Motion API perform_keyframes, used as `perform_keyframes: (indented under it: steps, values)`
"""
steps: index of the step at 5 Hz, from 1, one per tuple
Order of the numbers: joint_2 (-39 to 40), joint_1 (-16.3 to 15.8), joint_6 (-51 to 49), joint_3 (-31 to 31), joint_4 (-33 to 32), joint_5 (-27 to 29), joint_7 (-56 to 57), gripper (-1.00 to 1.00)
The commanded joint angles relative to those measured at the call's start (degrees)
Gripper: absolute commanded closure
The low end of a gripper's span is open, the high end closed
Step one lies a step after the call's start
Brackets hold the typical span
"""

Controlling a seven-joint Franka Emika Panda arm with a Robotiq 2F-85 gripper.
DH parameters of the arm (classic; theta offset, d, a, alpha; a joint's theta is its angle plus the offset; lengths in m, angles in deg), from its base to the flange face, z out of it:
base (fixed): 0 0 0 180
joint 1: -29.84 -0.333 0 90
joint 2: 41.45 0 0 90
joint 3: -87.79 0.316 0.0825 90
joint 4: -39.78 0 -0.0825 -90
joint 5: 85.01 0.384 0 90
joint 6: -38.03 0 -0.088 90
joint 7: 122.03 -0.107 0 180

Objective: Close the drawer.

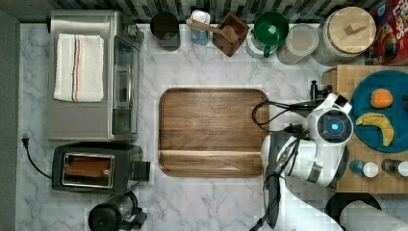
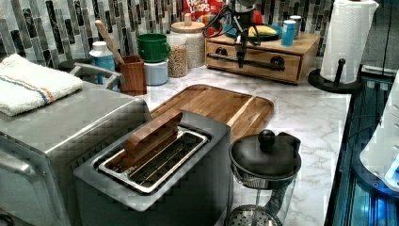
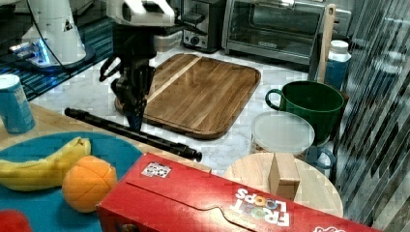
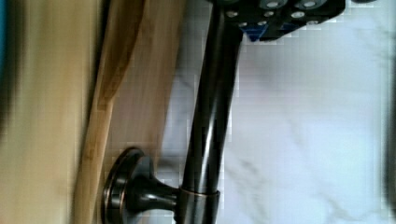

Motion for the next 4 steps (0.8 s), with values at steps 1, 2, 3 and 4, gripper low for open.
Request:
perform_keyframes:
  steps: [1, 2, 3, 4]
  values:
    - [1.35, 4.49, 1.55, -3.92, 9.59, -6.28, 2.10, 1.00]
    - [1.36, 4.27, 1.55, -4.15, 9.59, -6.17, 2.16, 1.00]
    - [1.37, 4.01, 1.58, -4.41, 9.58, -6.04, 2.29, 1.00]
    - [1.36, 4.17, 1.57, -4.25, 9.59, -6.12, 2.22, 1.00]
